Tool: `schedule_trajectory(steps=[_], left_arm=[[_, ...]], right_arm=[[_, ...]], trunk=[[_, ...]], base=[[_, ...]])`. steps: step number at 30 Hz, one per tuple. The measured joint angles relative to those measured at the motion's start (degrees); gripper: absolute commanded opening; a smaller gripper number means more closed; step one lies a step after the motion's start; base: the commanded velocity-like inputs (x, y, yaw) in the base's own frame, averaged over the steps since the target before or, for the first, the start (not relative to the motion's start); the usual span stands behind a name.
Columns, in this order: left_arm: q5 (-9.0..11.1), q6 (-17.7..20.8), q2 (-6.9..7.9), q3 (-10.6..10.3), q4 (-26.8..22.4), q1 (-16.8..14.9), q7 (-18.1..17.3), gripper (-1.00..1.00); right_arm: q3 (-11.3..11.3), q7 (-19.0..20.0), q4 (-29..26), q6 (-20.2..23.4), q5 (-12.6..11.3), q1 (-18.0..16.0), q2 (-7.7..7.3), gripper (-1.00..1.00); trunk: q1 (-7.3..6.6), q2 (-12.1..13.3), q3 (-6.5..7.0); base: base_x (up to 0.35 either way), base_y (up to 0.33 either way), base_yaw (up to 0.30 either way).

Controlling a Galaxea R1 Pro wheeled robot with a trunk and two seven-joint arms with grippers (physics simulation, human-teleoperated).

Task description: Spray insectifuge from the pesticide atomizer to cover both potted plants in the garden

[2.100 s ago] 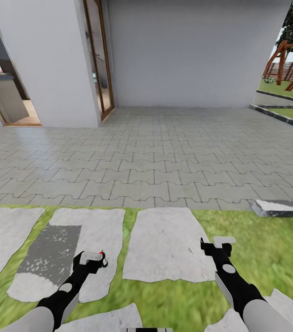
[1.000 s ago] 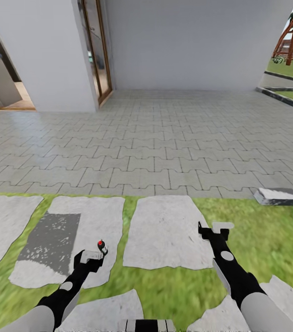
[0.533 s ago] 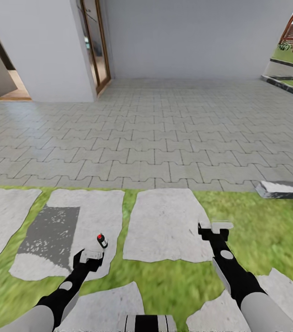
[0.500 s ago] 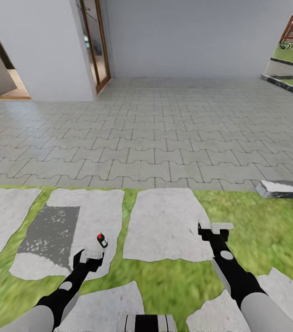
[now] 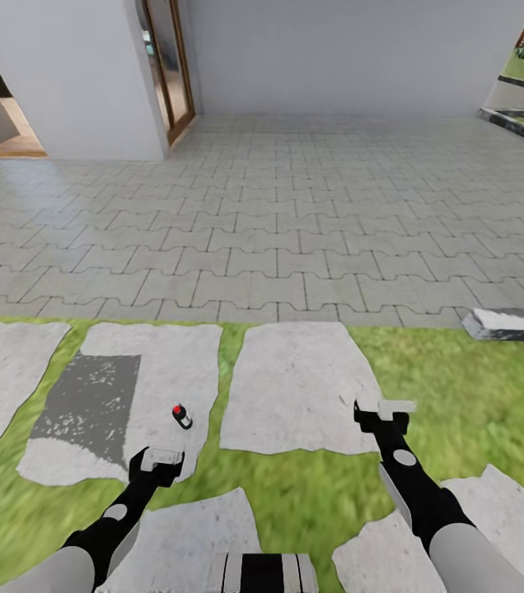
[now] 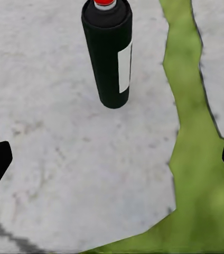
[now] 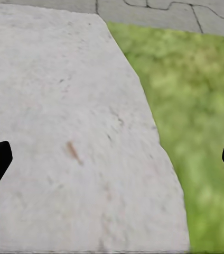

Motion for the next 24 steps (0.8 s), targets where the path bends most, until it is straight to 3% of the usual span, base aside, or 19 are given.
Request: schedule_trajectory(steps=[13,20,24], left_arm=[[0.0,-0.1,0.05,-0.1,0.1,0.0,0.0,1.0],[0.0,-0.2,-0.24,-0.1,0.3,0.1,0.1,1.0],[0.1,-0.1,-0.28,0.0,0.2,0.1,0.1,1.0]], right_arm=[[0.0,0.1,0.0,0.0,0.1,0.0,-0.15,1.0],[0.0,0.1,0.0,0.0,0.2,0.0,-0.15,1.0],[0.0,0.1,0.0,0.0,0.2,0.0,-0.15,1.0]], trunk=[[0.34,-0.2,-3.99],[0.33,-0.2,-4.59],[0.3,-0.2,-4.68]], base=[[0.0,0.0,0.004],[0.013,0.0,0.0],[0.212,0.0,0.0]])
